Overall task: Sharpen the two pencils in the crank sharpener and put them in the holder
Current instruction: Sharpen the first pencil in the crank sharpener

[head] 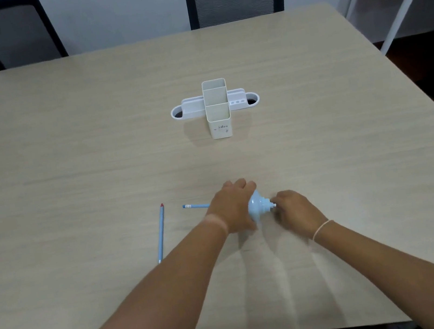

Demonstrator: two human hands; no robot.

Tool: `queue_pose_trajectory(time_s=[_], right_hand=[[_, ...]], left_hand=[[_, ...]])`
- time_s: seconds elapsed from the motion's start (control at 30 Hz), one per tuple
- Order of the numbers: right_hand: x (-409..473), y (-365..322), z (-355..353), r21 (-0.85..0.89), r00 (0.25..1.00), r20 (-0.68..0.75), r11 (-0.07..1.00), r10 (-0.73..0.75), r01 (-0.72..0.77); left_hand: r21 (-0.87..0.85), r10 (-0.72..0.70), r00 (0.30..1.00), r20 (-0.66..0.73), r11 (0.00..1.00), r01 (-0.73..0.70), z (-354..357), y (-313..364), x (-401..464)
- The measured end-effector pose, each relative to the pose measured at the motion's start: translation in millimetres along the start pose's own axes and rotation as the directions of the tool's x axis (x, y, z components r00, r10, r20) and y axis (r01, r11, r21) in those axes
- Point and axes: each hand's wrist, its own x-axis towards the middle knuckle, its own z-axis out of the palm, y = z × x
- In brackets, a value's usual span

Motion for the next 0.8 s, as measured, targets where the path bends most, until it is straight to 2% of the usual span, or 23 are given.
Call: queue_pose_trajectory(time_s=[0.1,0.23,0.33,0.4,0.5,0.6,0.7,0.8], right_hand=[[-24.8,-3.5,8.6,0.051,0.999,-0.019,0.998,-0.028,0.029],[-45.1,-12.9,-12.7,0.106,0.983,-0.147,0.987,-0.107,0.124],[-24.5,-19.0,-40.5,0.086,0.961,-0.262,0.989,-0.094,0.12],[-1.1,-21.4,-47.3,0.085,0.96,-0.274,0.993,-0.059,0.085],[30.1,-10.1,-39.2,0.071,0.991,-0.135,0.997,0.021,-0.012],[34.3,-5.0,-21.4,0.01,0.999,0.026,0.999,0.046,-0.046],[18.2,-1.1,-2.4,0.031,0.998,0.044,0.998,0.046,-0.048],[-8.4,1.5,5.2,0.075,0.999,0.029,0.997,-0.016,0.014]], left_hand=[[-0.006,-0.025,1.0,-0.012,1.0,0.025,1.5,1.7,-0.6],[-0.009,-0.026,0.999,-0.021,1.0,0.025,2.5,1.3,0.6],[-0.012,-0.031,0.999,-0.024,0.999,0.031,2.5,3.0,0.6],[-0.014,-0.039,0.999,-0.017,0.999,0.039,1.5,3.3,0.2],[-0.008,-0.037,0.999,-0.009,0.999,0.037,2.0,2.5,-0.1],[0.0,-0.047,0.999,-0.022,0.999,0.047,2.1,3.4,-1.5],[0.012,-0.051,0.998,-0.03,0.999,0.051,2.0,3.8,-0.9],[0.014,-0.05,0.999,-0.017,0.999,0.05,1.4,4.0,-1.0]])
